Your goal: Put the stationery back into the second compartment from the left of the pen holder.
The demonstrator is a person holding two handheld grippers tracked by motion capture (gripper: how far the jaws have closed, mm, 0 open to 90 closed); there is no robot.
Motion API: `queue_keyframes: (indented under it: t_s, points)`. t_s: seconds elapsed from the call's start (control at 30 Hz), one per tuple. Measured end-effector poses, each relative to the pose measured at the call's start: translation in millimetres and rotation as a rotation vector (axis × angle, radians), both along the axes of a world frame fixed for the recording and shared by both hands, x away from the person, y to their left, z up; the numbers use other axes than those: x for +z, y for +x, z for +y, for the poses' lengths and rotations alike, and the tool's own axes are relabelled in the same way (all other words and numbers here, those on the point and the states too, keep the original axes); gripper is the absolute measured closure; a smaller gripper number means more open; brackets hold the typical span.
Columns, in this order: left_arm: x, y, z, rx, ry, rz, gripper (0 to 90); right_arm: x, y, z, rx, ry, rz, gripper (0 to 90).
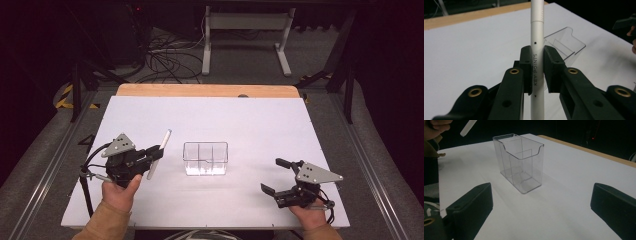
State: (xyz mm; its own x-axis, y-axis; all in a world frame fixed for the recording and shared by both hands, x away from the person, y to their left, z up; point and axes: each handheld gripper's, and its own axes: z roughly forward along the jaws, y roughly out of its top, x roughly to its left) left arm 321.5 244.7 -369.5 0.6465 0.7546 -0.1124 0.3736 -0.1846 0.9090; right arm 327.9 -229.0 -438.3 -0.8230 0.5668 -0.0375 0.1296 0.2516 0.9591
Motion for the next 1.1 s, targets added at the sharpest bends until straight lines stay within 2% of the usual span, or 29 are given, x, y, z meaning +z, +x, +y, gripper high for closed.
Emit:
queue_keyframes:
  t_s: [0.1, 0.3, 0.47, 0.6, 0.77, 0.9, 1.1]
  points:
    - [3.2, -2.3, -0.9, -0.007, -0.024, -0.047, 78.6, -0.1, 0.1, 0.1, 0.000, 0.001, -0.001, 4.5]
    - [7.5, 0.8, -4.3, -0.048, -0.081, -0.089, 78.6, -0.4, 0.2, 0.4, 0.002, 0.001, -0.001, 4.5]
    - [10.3, 5.0, -11.5, -0.070, -0.085, -0.130, 78.6, -0.8, 0.3, 0.5, 0.003, -0.001, -0.002, 4.4]
    - [10.9, 8.2, -17.1, -0.107, -0.114, -0.141, 78.6, -0.9, 0.4, 0.3, 0.003, 0.001, -0.002, 4.5]
    - [13.1, 9.9, -22.0, -0.119, -0.125, -0.172, 78.6, -1.0, 0.3, 0.1, 0.002, 0.001, -0.002, 4.5]
    - [15.5, 12.5, -24.9, -0.131, -0.161, -0.175, 78.6, -1.3, 0.5, 0.5, 0.004, 0.000, 0.000, 4.4]
    - [18.6, 19.9, -32.8, -0.153, -0.186, -0.175, 78.6, -1.4, 0.5, 0.7, 0.005, -0.002, 0.002, 4.4]
